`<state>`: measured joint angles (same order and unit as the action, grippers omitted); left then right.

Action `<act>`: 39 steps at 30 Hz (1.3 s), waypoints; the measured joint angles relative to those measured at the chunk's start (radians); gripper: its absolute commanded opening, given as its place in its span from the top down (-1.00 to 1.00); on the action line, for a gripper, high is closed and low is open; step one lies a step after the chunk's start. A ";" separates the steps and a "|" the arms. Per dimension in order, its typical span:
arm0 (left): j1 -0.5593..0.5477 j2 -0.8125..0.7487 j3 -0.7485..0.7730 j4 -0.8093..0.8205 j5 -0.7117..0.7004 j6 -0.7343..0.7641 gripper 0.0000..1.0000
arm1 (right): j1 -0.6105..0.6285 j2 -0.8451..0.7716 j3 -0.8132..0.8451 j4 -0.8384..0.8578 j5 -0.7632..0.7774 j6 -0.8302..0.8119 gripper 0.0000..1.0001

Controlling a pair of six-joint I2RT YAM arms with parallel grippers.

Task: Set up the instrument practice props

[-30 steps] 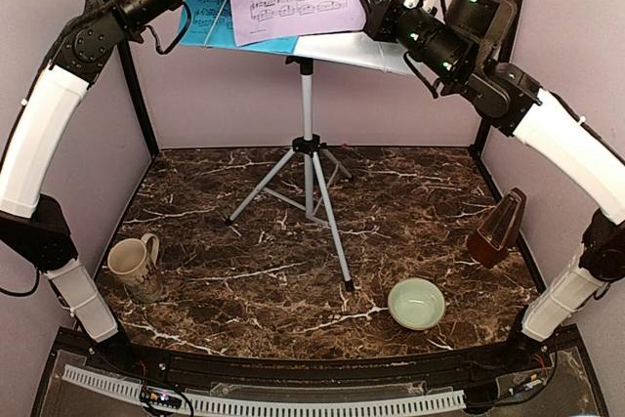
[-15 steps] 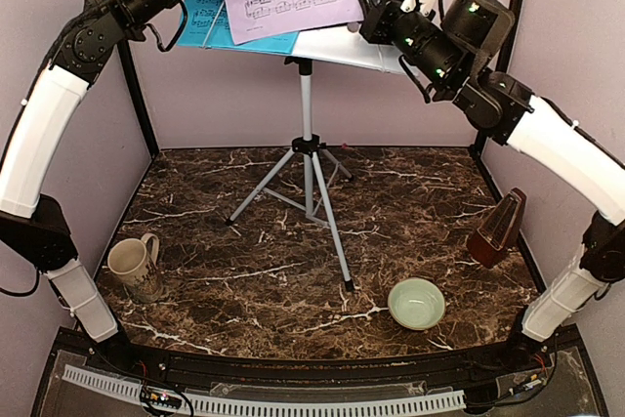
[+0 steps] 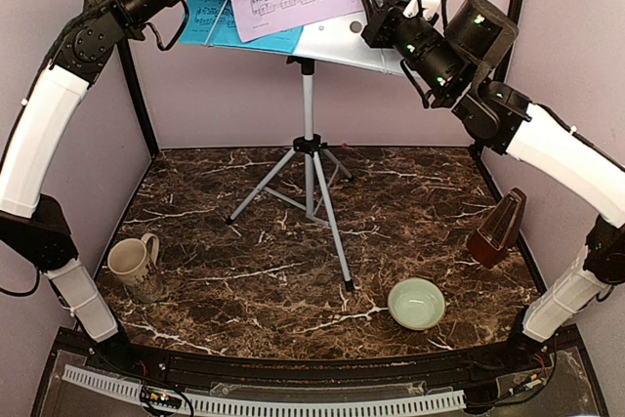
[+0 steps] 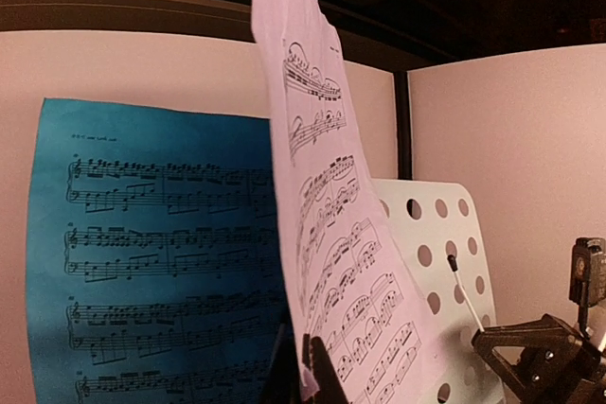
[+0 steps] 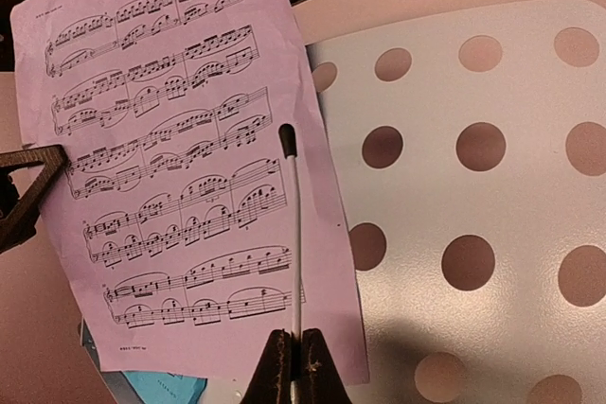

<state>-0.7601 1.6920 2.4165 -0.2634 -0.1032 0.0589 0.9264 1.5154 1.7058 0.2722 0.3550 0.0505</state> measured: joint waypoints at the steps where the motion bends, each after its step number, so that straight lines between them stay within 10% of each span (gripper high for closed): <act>1: 0.000 0.003 0.005 0.000 0.031 0.000 1.00 | 0.000 -0.001 -0.005 0.008 -0.008 -0.006 1.00; 22: -0.002 0.130 0.071 0.005 0.276 0.067 1.00 | 0.001 -0.005 -0.029 0.043 -0.114 -0.073 1.00; 39: -0.031 0.133 0.077 0.008 0.261 0.103 0.16 | 0.001 -0.005 -0.029 0.043 -0.117 -0.076 1.00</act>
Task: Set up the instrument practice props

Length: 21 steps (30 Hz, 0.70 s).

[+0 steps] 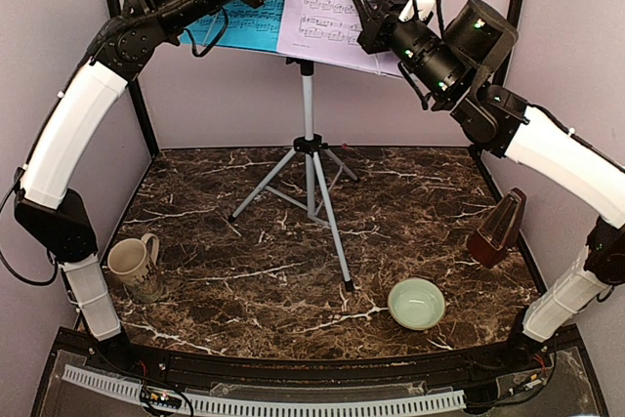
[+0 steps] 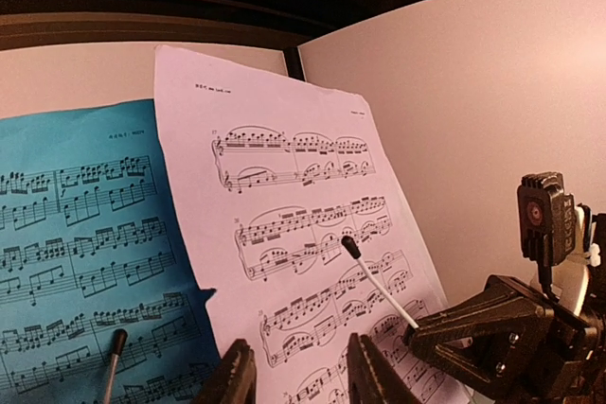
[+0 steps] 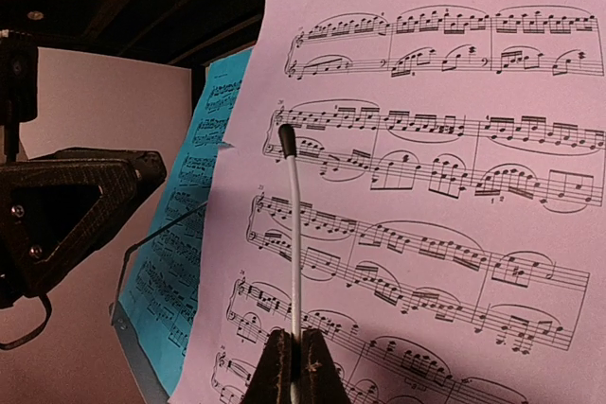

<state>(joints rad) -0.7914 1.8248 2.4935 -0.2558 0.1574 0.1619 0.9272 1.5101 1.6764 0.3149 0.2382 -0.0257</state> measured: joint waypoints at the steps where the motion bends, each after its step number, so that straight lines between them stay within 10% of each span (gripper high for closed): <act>1: -0.001 -0.002 -0.003 0.002 -0.003 0.004 0.10 | 0.000 0.000 0.000 0.000 0.000 0.000 1.00; 9: -0.014 -0.039 -0.049 0.015 -0.025 0.010 -0.33 | 0.000 0.000 -0.002 0.002 0.003 0.000 1.00; 21: -0.056 -0.124 -0.089 0.035 -0.058 0.040 -0.59 | 0.021 -0.004 -0.002 0.013 0.025 0.001 -0.07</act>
<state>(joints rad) -0.8474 1.7004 2.4042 -0.2211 0.0994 0.2016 0.9485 1.5059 1.6749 0.3275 0.2630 -0.0246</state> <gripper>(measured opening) 0.784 0.488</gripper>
